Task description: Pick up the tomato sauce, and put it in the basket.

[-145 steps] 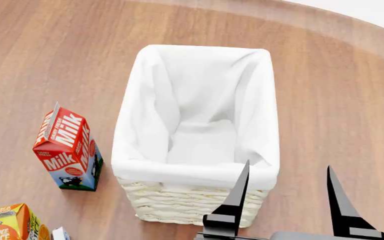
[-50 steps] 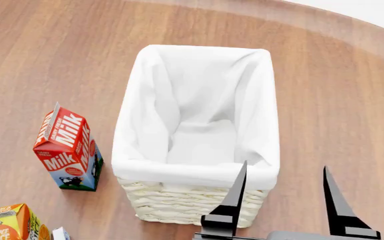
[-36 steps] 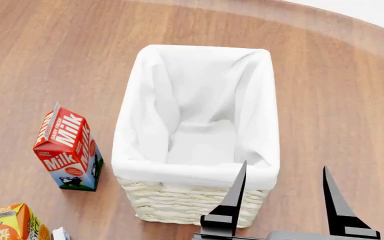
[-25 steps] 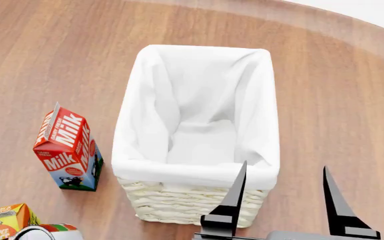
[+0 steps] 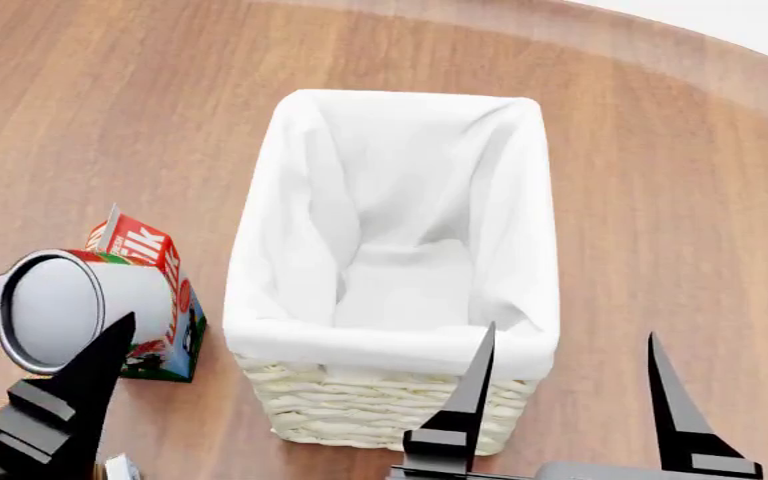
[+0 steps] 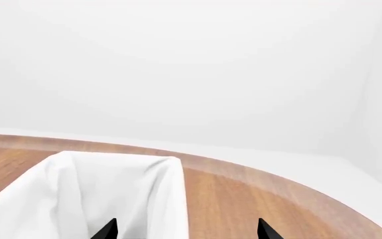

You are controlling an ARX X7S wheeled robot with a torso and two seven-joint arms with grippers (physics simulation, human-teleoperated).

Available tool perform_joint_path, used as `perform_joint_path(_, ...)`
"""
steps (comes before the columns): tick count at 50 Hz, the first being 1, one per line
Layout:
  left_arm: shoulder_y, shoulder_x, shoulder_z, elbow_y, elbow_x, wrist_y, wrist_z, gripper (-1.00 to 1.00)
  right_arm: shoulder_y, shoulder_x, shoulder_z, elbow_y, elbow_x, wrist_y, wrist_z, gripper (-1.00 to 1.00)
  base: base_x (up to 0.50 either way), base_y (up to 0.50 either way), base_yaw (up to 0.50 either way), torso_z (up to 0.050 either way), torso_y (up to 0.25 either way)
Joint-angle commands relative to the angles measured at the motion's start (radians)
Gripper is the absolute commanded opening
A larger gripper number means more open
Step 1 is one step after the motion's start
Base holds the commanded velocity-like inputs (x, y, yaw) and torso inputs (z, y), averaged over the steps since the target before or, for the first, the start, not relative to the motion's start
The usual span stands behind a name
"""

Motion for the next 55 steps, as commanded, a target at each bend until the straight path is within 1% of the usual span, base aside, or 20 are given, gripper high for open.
perform_joint_path(1, -0.192, 0.066, 0.013, -0.113, -0.069, -0.041, -0.024, -1.00, 0.001, 0.002, -0.003, 0.002, 0.002, -0.002, 0.002, 1.00, 0.00, 0.00, 0.00, 0.000, 0.000)
perform_joint_path(2, -0.193, 0.067, 0.013, -0.114, -0.070, -0.042, -0.024, -1.00, 0.003, 0.002, -0.004, -0.002, 0.002, 0.003, 0.004, 1.00, 0.00, 0.00, 0.00, 0.000, 0.000)
perform_joint_path(3, -0.275, 0.081, 0.026, -0.158, -0.125, -0.064, -0.048, -1.00, 0.003, 0.002, -0.003, -0.001, 0.002, 0.002, 0.004, 1.00, 0.00, 0.00, 0.00, 0.000, 0.000)
perform_joint_path(5, -0.235, 0.087, 0.029, -0.154, -0.037, -0.068, -0.028, -1.00, 0.004, 0.004, -0.007, 0.001, 0.000, 0.003, 0.005, 1.00, 0.00, 0.00, 0.00, 0.000, 0.000)
perform_joint_path(6, -0.231, 0.093, 0.030, -0.164, -0.037, -0.065, -0.014, -1.00, 0.004, 0.004, -0.006, 0.004, -0.001, 0.000, 0.004, 1.00, 0.00, 0.00, 0.00, 0.000, 0.000)
perform_joint_path(9, -0.323, 0.124, 0.049, -0.234, -0.085, -0.094, -0.035, -1.00, 0.005, 0.004, -0.007, 0.004, 0.000, 0.000, 0.005, 1.00, 0.00, 0.00, 0.00, 0.000, 0.000)
perform_joint_path(12, -0.298, 0.150, 0.062, -0.241, -0.016, -0.096, -0.006, -1.00, 0.006, 0.004, -0.009, 0.005, 0.000, 0.002, 0.006, 1.00, 0.00, 0.00, 0.00, 0.000, 0.000)
perform_joint_path(14, -0.372, 0.169, 0.073, -0.289, -0.059, -0.120, -0.021, -1.00, 0.006, 0.005, -0.010, 0.005, 0.000, 0.001, 0.006, 1.00, 0.00, 0.00, 0.00, 0.000, 0.000)
perform_joint_path(16, -0.405, 0.186, 0.080, -0.327, -0.056, -0.132, -0.015, -1.00, 0.006, 0.006, -0.010, 0.003, 0.001, 0.002, 0.007, 1.00, 0.00, 0.00, 0.00, 0.000, 0.000)
perform_joint_path(17, -0.389, 0.192, 0.081, -0.334, -0.018, -0.128, 0.006, -1.00, 0.007, 0.006, -0.010, 0.001, 0.001, 0.005, 0.008, 1.00, 0.00, 0.00, 0.00, 0.000, 0.000)
perform_joint_path(19, -0.449, 0.213, 0.088, -0.386, -0.041, -0.147, 0.006, -1.00, 0.005, 0.007, -0.009, 0.005, 0.002, -0.002, 0.007, 1.00, 0.00, 0.00, 0.00, 0.000, 0.000)
perform_joint_path(21, -0.430, 0.227, 0.095, -0.390, 0.008, -0.142, 0.028, -1.00, 0.005, 0.007, -0.010, 0.006, 0.001, -0.002, 0.008, 1.00, 0.00, 0.00, 0.00, 0.000, 0.000)
perform_joint_path(26, -0.472, 0.267, 0.117, -0.461, 0.042, -0.164, 0.058, -1.00, 0.006, 0.007, -0.010, 0.003, 0.003, 0.001, 0.010, 1.00, 0.00, 0.00, 0.00, 0.000, 0.000)
perform_joint_path(27, -0.513, 0.287, 0.126, -0.507, 0.033, -0.181, 0.064, -1.00, 0.005, 0.007, -0.010, 0.004, 0.003, -0.001, 0.011, 1.00, 0.00, 0.00, 0.00, 0.000, 0.000)
perform_joint_path(31, -0.525, 0.326, 0.150, -0.577, 0.106, -0.184, 0.111, -1.00, 0.010, 0.004, -0.020, 0.012, 0.001, -0.004, 0.009, 1.00, 0.00, 0.00, 0.00, 0.000, 0.000)
perform_joint_path(33, -0.541, 0.347, 0.160, -0.613, 0.117, -0.190, 0.125, -1.00, 0.009, 0.005, -0.019, 0.012, 0.005, -0.007, 0.007, 1.00, 0.00, 0.00, 0.00, 0.000, 0.000)
perform_joint_path(35, -0.605, 0.378, 0.170, -0.680, 0.103, -0.216, 0.131, -1.00, 0.008, 0.007, -0.017, 0.009, 0.004, -0.005, 0.009, 1.00, 0.00, 0.00, 0.00, 0.000, 0.000)
perform_joint_path(37, -0.583, 0.394, 0.182, -0.686, 0.138, -0.202, 0.151, -1.00, 0.005, 0.009, -0.013, 0.010, 0.006, -0.009, 0.010, 1.00, 0.00, 0.00, 0.00, 0.000, 0.000)
perform_joint_path(41, -0.660, 0.446, 0.204, -0.776, 0.135, -0.238, 0.180, -1.00, 0.006, 0.011, -0.007, 0.000, 0.011, -0.001, 0.013, 1.00, 0.00, 0.00, 0.00, 0.000, 0.000)
perform_joint_path(55, -0.787, 0.573, 0.271, -0.977, 0.224, -0.270, 0.267, -1.00, 0.007, 0.012, -0.008, 0.001, 0.016, -0.005, 0.016, 1.00, 0.00, 0.00, 0.00, 0.000, 0.000)
